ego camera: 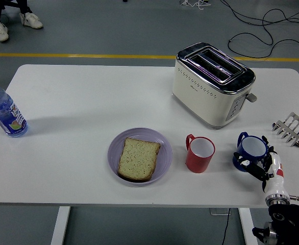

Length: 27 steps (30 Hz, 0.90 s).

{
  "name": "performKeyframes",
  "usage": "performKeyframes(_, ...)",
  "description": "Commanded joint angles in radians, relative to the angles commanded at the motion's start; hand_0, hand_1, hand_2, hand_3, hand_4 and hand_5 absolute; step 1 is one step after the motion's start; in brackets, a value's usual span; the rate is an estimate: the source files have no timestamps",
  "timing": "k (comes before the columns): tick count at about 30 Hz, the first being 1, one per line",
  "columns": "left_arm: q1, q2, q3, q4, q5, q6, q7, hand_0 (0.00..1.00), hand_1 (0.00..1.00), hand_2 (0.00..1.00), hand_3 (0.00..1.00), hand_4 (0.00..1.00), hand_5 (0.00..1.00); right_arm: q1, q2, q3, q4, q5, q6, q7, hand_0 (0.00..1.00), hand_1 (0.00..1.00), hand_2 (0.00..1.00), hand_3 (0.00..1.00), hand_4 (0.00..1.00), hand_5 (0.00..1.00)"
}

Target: Pick up the cup,pour liquid into bread,place the cup on the desk

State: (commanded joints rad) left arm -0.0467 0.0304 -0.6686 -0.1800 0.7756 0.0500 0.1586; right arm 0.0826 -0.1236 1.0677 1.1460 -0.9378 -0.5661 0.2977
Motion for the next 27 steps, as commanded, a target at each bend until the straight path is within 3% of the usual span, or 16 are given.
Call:
performKeyframes(13,-0.003,-0.003,0.0,0.0,-0.001,0.001,0.0,0.661,0.704,0.726,0.627,0.381,0.924,0.048,0.011,-0.037,-0.057,0.048,-0.021,0.031,0.883,0.797,0.897,0.922,0.965,0.109)
performKeyframes(14,-0.003,-0.004,0.0,0.0,-0.001,0.001,0.0,0.661,0.704,0.725,0.627,0.381,0.924,0.051,0.011,-0.038,-0.06,0.057,-0.023,0.036,0.829,0.749,0.856,0.878,0.942,0.121)
performKeyframes(27,-0.005,-0.006,-0.001,0.0,-0.001,0.002,0.001,0.662,0.705,0.726,0.627,0.381,0.923,0.063,0.014,-0.052,-0.085,0.113,-0.056,0.073,0.774,0.699,0.813,0.827,0.912,0.102)
